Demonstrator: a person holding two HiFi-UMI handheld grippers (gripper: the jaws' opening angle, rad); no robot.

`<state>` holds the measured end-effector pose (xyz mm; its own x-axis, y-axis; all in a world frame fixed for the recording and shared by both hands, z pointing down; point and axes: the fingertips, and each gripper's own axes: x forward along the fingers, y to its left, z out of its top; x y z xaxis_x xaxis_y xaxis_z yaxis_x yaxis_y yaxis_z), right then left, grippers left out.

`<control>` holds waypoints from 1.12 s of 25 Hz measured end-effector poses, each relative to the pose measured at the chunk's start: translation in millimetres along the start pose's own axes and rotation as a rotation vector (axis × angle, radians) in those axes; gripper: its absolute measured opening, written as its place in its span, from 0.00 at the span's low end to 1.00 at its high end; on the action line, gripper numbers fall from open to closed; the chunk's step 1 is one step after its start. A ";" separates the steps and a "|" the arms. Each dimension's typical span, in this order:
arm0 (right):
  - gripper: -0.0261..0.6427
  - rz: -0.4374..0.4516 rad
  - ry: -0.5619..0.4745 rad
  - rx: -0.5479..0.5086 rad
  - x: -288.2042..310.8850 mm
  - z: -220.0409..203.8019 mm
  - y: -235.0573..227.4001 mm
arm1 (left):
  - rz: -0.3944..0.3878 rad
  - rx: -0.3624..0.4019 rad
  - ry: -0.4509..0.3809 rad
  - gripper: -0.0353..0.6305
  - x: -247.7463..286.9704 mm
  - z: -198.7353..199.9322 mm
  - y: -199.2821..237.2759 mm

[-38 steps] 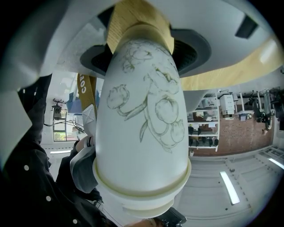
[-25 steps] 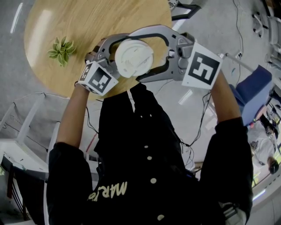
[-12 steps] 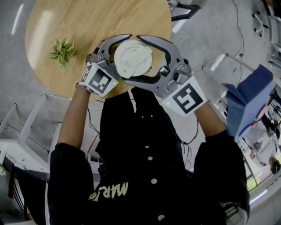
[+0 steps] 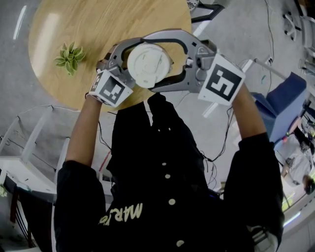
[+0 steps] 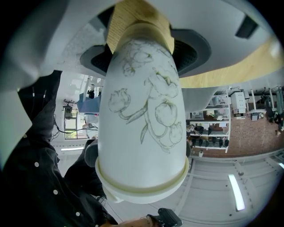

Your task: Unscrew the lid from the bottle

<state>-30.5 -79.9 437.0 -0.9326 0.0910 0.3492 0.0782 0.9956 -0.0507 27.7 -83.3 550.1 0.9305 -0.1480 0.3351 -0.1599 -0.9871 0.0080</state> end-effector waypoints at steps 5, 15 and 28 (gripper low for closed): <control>0.79 -0.339 -0.095 0.184 -10.0 4.0 -11.4 | 0.002 -0.006 0.001 0.62 -0.2 -1.7 -0.1; 0.69 -0.039 -0.028 -0.025 -0.4 -0.3 -1.4 | 0.000 0.003 0.010 0.62 0.7 -2.1 0.1; 0.74 -0.450 -0.071 0.177 -1.8 0.2 -13.4 | 0.008 -0.006 -0.002 0.62 -0.1 -1.4 0.8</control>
<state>-30.0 -93.4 436.9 -0.8823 -0.3555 0.3086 -0.3937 0.9166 -0.0698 27.1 -84.0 551.4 0.9299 -0.1556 0.3332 -0.1688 -0.9856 0.0109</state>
